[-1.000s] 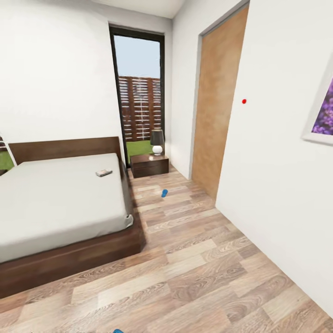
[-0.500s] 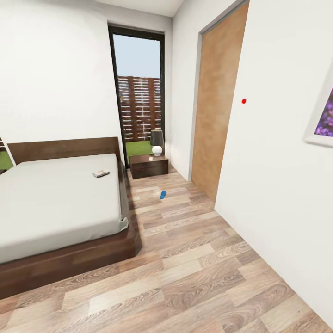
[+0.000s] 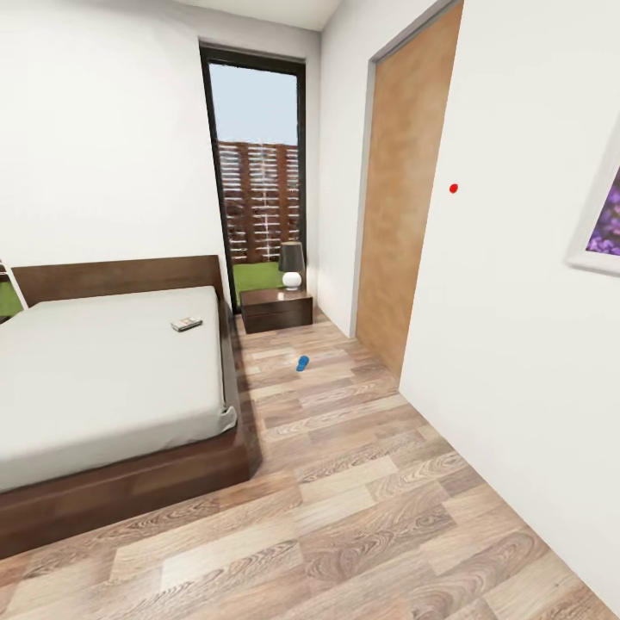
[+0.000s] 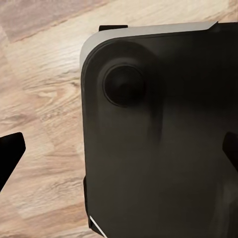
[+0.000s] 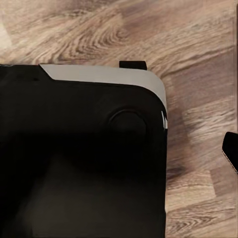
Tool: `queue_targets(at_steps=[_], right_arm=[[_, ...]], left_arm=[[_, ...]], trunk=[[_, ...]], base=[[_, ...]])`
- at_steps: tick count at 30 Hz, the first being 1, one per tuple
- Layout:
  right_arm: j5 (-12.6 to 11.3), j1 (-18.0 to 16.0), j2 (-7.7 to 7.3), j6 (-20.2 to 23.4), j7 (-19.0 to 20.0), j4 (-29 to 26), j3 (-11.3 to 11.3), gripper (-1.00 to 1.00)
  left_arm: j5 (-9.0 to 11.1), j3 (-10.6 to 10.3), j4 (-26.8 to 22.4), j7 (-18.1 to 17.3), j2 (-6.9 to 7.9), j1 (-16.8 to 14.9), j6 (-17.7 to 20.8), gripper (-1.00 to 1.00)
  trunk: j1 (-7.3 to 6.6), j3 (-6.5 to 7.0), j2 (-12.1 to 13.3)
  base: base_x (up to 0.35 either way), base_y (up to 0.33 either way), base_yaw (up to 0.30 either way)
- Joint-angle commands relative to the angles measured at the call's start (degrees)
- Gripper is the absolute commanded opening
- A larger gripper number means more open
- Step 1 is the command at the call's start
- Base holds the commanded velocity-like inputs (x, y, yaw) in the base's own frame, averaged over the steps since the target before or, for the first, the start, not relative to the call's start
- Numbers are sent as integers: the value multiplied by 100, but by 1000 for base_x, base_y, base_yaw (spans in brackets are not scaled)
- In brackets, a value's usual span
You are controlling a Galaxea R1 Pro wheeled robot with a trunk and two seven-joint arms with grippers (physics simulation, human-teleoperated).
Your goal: In the bedroom, move the book from the bed onto either nightstand, and place the two sandals side by side next to the bed.
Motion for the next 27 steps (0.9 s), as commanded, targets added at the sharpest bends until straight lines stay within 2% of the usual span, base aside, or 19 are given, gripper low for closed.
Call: queue_targets(at_steps=[1,7,12,15,17,18,21,22,27], right_arm=[[-1,3,-1,-8,4,-10,-2,100],[6,-96,8,-3,-39,-110,-2,100],[114,-355,30,23,-63,-176,4,100],[346,-607,65,54,-81,-199,4,100],[542,-779,146,98,-132,-208,5,100],[542,-779,146,98,-132,-208,5,100],[876,-1000,352,209,-343,-217,6,100],[876,-1000,352,209,-343,-217,6,100],[1468,-1311,597,345,-599,-237,7,100]], left_arm=[[-3,-3,5,-1,1,-3,-20,100],[-3,-2,5,-1,-1,-3,-61,100],[1,3,5,-1,-2,-3,-82,100],[3,4,5,-1,-2,-3,-89,100],[4,4,5,-1,-2,-3,-95,100],[4,4,5,-1,-2,-3,-95,100],[8,16,5,-1,1,-3,-103,100],[8,16,5,-1,1,-3,-103,100],[16,32,5,-1,3,-3,-110,100]], trunk=[[0,-5,-2],[0,-5,-2],[0,-5,-2],[0,-5,-2],[0,-5,-2],[0,-5,-2],[0,-5,-2],[0,-5,-2],[0,-5,-2]], base=[[8,-7,0],[4,-4,0],[2,-1,0],[0,0,0],[0,0,0],[0,0,0],[0,0,0],[0,0,0],[0,0,0]])
